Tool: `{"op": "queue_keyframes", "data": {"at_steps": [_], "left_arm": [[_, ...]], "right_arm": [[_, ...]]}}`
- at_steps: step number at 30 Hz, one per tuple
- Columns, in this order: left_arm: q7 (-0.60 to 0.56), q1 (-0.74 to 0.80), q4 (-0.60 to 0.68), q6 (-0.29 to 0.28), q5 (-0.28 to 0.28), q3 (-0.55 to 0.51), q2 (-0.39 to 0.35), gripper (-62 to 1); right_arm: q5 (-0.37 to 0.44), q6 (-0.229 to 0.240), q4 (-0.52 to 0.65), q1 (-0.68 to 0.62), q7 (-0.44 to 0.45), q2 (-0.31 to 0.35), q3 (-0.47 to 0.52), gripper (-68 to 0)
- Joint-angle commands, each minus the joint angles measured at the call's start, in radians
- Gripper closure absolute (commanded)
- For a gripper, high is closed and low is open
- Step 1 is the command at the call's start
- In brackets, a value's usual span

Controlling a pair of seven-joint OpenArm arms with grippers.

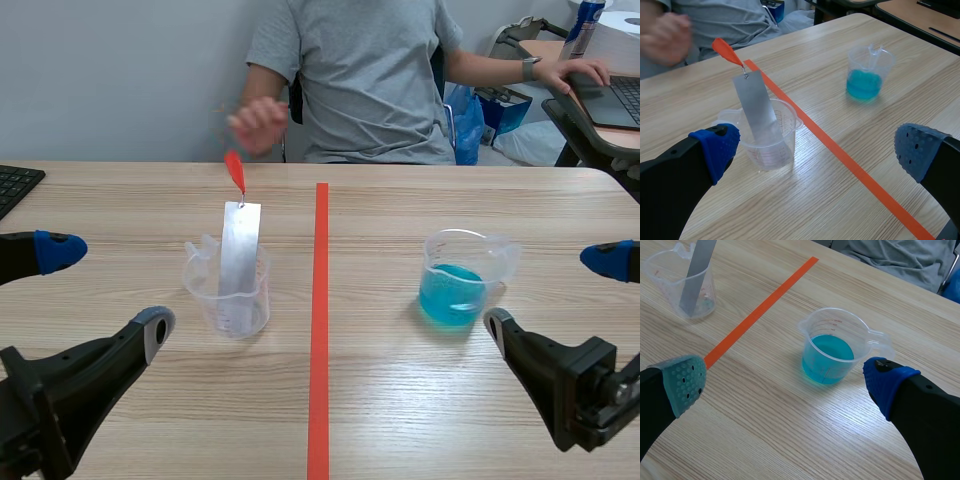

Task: Do the redox reaction experiment.
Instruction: 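Lift the metal plate out of the left beaker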

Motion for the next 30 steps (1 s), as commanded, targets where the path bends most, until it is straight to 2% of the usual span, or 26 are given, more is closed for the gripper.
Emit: {"op": "queue_keyframes", "data": {"at_steps": [1,21,26,30], "left_arm": [[-0.014,-0.003,0.018,-0.001,-0.006,-0.001,0.005,-62.3],[-0.014,-0.003,0.018,0.005,-0.004,-0.001,0.005,-62.3],[-0.016,0.024,0.009,0.017,0.045,-0.01,0.005,-62.3],[-0.027,0.075,-0.038,0.032,0.046,-0.036,0.005,-62.3]], "right_arm": [[0.004,-0.006,0.005,0.011,0.011,0.01,0.005,-65.5],[0.004,-0.006,0.005,0.011,0.0,0.01,0.005,-65.5],[0.006,-0.006,0.005,0.011,0.009,0.01,0.005,-65.5],[0.016,-0.006,0.005,0.011,0.016,0.01,0.005,-65.5]]}}
